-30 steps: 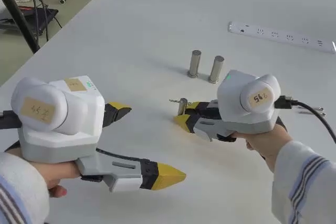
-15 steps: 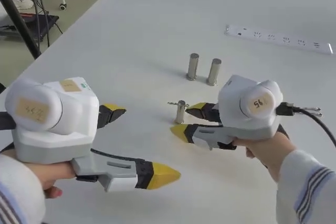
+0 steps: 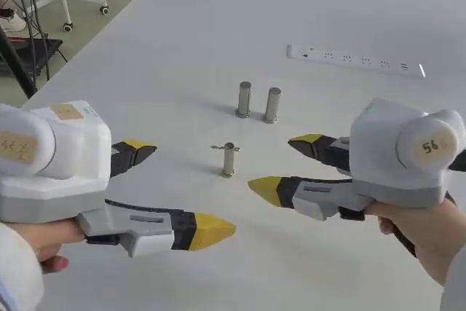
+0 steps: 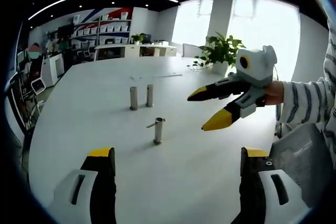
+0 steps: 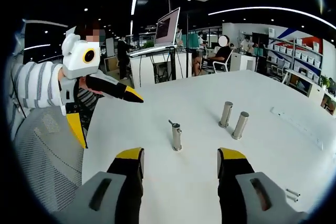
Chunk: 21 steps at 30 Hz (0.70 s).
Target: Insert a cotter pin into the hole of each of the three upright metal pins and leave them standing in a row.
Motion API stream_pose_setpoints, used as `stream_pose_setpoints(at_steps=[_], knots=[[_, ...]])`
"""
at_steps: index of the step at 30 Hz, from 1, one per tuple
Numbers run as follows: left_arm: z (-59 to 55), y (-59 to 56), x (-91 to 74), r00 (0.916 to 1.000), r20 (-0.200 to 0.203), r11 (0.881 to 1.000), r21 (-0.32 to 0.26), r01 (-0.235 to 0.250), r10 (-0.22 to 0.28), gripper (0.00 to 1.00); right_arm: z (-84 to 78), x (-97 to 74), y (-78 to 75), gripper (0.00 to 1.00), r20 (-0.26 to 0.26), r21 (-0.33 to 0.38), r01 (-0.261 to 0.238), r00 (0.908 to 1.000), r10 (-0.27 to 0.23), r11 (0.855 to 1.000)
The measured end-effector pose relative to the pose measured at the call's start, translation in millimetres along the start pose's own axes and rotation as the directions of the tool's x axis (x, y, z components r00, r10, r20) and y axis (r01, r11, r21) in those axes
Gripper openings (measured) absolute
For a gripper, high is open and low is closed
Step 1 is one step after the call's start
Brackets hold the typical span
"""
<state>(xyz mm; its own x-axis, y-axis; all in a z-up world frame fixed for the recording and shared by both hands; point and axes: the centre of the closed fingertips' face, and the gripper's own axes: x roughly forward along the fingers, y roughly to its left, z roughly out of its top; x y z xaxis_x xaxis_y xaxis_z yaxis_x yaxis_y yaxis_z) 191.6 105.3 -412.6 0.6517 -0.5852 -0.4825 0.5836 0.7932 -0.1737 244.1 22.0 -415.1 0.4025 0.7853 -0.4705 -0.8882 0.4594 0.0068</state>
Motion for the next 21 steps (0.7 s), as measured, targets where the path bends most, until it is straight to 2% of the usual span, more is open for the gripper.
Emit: stream_pose_setpoints(at_steps=[2,10,14,17,21], knots=[[2.1,-2.2,-1.6,1.0000,0.007,1.000,0.002,0.001,-0.001,0.99,2.0,-9.9,-1.5,0.58,0.009,0.008,0.022,0.9997,-0.022,1.000],[9.3,-7.6,-6.1,0.9995,0.030,1.000,0.002,0.006,-0.006,0.99,2.3,-38.0,3.7,0.73,0.017,0.064,0.046,0.9988,-0.047,0.997],[9.4,-9.7,-8.6,0.9995,0.032,1.000,0.002,0.008,-0.008,0.99,0.6,-52.4,7.0,0.82,0.029,0.126,0.071,0.9968,-0.075,0.989],[8.6,-11.1,-9.9,0.9993,0.035,1.000,-0.003,0.011,-0.011,0.99,-5.0,-60.7,10.7,0.86,0.017,0.158,0.074,0.9969,-0.077,0.985],[6.6,-12.0,-11.3,0.9992,0.038,1.000,-0.011,0.011,-0.011,0.99,-15.4,-72.4,12.1,0.90,-0.015,0.203,0.105,0.9944,-0.104,0.973]])
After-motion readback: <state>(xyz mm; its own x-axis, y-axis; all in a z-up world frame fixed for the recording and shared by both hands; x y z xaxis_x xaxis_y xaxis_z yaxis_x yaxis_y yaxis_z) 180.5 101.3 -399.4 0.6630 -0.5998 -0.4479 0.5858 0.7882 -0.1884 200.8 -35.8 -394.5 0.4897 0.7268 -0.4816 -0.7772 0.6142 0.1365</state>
